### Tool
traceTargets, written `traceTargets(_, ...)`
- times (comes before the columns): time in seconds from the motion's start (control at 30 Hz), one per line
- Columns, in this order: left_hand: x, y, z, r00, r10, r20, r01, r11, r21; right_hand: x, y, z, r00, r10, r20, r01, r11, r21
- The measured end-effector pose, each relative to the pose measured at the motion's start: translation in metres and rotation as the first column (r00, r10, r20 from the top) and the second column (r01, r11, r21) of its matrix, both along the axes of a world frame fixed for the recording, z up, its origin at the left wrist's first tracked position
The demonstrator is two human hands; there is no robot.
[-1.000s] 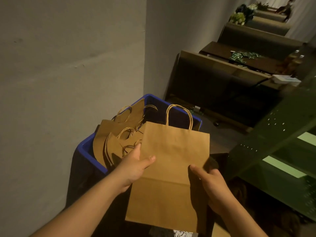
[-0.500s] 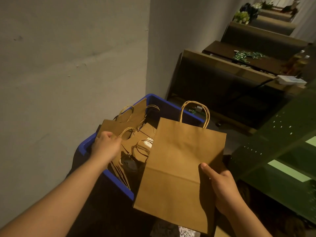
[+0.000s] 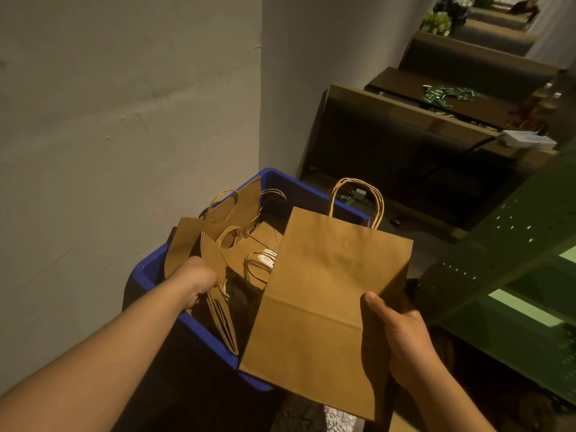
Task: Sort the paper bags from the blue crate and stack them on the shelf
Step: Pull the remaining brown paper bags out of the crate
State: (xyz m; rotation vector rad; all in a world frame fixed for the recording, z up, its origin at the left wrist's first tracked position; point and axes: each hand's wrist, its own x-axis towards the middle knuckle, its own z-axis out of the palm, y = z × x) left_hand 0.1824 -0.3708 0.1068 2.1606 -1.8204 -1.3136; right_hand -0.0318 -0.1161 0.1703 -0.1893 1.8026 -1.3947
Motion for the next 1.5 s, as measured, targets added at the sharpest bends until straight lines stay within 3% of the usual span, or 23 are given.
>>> traceTargets(0.27, 0.014, 0.001, 0.035, 0.986, -0.090, -0.140, 0.069, 0.986, -0.154, -0.002, -0.004, -0.003, 0.998, -0.059, 0.000, 0.059, 0.998, 0.007)
traceTargets(0.57, 0.031, 0.017, 0.135, 0.970, -0.235, -0.056, 0.195, 0.898, -0.395, -0.001, -0.009, 0.006, 0.998, -0.063, -0.001, 0.063, 0.998, 0.021)
traceTargets(0.7, 0.033, 0.030, 0.176, 0.960, -0.280, -0.030, 0.223, 0.820, -0.528, 0.007, -0.014, 0.019, 1.000, -0.018, 0.020, 0.021, 0.991, -0.130)
traceTargets(0.87, 0.008, 0.055, 0.198, 0.929, -0.366, -0.050, 0.257, 0.738, -0.624, 0.022, -0.024, 0.021, 0.997, 0.006, -0.077, -0.025, 0.970, -0.243)
traceTargets(1.1, -0.044, 0.096, 0.188, 0.845, -0.498, -0.196, 0.299, 0.743, -0.598, 0.044, -0.029, 0.007, 0.988, 0.052, -0.147, -0.091, 0.958, -0.272)
traceTargets(1.27, -0.075, 0.116, 0.170, 0.803, -0.513, -0.304, 0.266, 0.764, -0.589, 0.049, -0.024, 0.002, 0.993, 0.026, -0.114, -0.056, 0.961, -0.271)
traceTargets(1.5, -0.104, 0.152, 0.124, 0.731, -0.559, -0.391, 0.390, 0.813, -0.433, 0.046, -0.014, 0.000, 0.964, -0.045, 0.261, 0.143, 0.918, -0.371)
